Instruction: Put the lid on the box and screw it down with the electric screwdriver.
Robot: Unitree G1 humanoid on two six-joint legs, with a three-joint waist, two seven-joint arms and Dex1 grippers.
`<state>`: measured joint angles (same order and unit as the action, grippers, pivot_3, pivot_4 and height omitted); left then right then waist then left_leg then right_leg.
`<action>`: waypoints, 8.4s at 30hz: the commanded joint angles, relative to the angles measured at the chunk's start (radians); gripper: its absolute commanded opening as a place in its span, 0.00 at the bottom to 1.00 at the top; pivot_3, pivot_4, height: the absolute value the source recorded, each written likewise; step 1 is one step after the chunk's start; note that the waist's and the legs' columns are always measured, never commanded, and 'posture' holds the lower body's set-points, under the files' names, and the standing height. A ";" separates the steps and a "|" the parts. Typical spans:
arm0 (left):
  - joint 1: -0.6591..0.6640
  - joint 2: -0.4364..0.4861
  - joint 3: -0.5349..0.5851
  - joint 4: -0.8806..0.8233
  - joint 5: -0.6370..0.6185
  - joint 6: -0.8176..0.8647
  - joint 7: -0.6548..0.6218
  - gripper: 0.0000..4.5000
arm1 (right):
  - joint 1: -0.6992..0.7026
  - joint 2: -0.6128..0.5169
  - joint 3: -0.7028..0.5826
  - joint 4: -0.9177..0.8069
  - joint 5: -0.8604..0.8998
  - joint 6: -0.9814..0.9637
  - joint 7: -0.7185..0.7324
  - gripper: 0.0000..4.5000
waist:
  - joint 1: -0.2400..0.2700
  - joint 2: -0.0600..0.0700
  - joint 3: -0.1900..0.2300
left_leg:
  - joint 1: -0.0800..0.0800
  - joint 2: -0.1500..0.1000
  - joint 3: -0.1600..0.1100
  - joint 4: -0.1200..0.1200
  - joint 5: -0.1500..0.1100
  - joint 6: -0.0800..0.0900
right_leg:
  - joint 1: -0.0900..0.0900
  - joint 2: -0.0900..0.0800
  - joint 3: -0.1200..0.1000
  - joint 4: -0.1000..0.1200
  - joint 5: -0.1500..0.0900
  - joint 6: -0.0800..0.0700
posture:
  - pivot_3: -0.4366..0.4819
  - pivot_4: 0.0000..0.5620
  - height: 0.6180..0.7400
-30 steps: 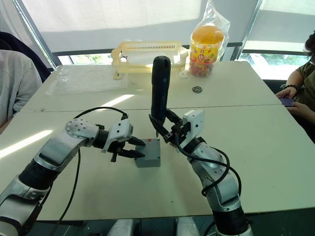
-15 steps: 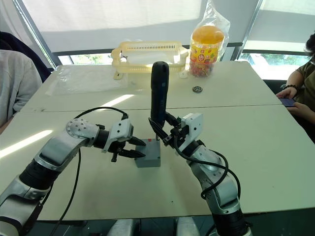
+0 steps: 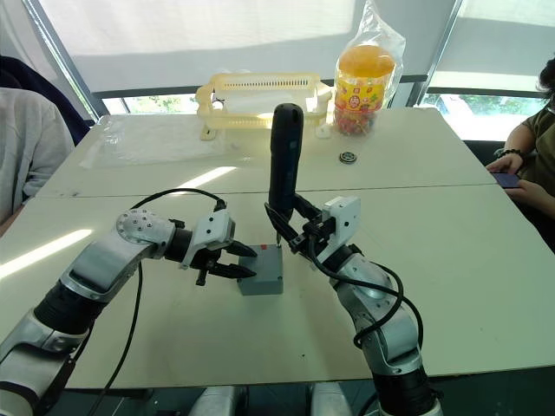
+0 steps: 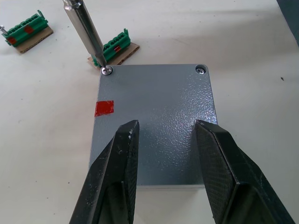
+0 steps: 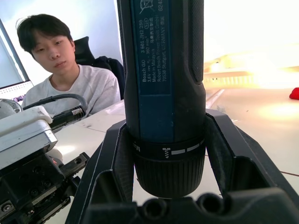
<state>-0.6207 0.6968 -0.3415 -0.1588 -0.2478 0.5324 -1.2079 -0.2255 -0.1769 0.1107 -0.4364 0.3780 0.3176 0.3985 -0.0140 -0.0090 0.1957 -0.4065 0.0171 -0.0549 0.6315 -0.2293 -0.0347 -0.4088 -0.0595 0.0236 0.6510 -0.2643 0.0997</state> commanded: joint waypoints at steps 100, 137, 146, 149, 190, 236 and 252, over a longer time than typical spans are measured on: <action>0.034 -0.013 -0.058 0.036 0.053 0.008 0.015 0.42 | -0.017 -0.053 -0.009 0.018 -0.079 0.000 0.014 0.39 | 0.004 -0.004 -0.037 | 0.016 -0.001 -0.002 -0.005 -0.002 0.002 | 0.017 -0.003 -0.002 -0.005 -0.011 -0.009 | 0.48 0.27 1.00; 0.257 0.154 0.292 -0.326 -0.213 0.235 0.200 0.42 | -0.608 -0.858 -0.005 0.782 0.767 1.297 -0.096 0.39 | -0.004 0.006 0.000 | -0.007 0.000 0.002 0.001 -0.011 0.019 | -0.008 0.000 0.002 -0.002 -0.012 -0.009 | 0.48 0.27 1.00; 0.253 0.124 0.281 -0.284 -0.210 0.237 0.267 0.42 | -0.612 -0.796 -0.012 0.769 0.550 1.284 -0.032 0.90 | -0.001 0.005 0.000 | -0.006 0.000 0.001 0.000 -0.011 0.018 | -0.007 0.000 0.001 -0.002 -0.010 -0.006 | 0.48 0.27 1.00; 0.255 0.111 0.283 -0.247 -0.208 0.233 0.281 0.42 | -0.590 -0.808 -0.027 0.705 0.473 1.172 -0.001 0.99 | -0.001 0.005 0.000 | -0.003 0.000 0.001 0.001 -0.011 0.018 | -0.004 0.000 0.001 -0.002 -0.010 -0.006 | 0.48 0.27 1.00; 0.058 -0.198 0.118 0.209 0.075 0.013 0.437 0.42 | -0.122 -0.311 0.122 -0.161 0.372 0.804 0.110 0.99 | -0.002 0.000 -0.002 | -0.001 0.000 -0.005 0.001 -0.006 0.011 | 0.000 0.001 -0.003 0.001 -0.007 -0.006 | 0.48 0.27 1.00; 0.194 -0.001 0.131 0.032 0.048 0.033 0.281 0.42 | -0.067 -0.393 0.154 -0.047 0.123 0.506 0.346 0.99 | 0.001 0.000 -0.002 | -0.001 0.000 -0.005 0.001 -0.006 0.010 | 0.000 0.001 -0.003 0.002 -0.007 -0.006 | 0.48 0.27 1.00; 0.173 0.012 0.199 0.018 0.026 0.044 0.290 0.42 | -0.128 -0.553 -0.089 -0.116 0.306 0.638 0.434 0.99 | 0.002 -0.001 -0.002 | -0.001 0.000 -0.005 0.002 -0.006 0.010 | 0.000 0.001 -0.004 0.002 -0.007 -0.006 | 0.48 0.27 1.00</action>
<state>-0.4372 0.6891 -0.1952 -0.0973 -0.2057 0.5674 -0.9117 -0.3157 -0.7150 0.1018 -0.5284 0.6194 0.9357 0.8041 -0.0123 -0.0096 0.1937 -0.4072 0.0169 -0.0595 0.6332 -0.2353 -0.0247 -0.4086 -0.0590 0.0200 0.6533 -0.2716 0.0938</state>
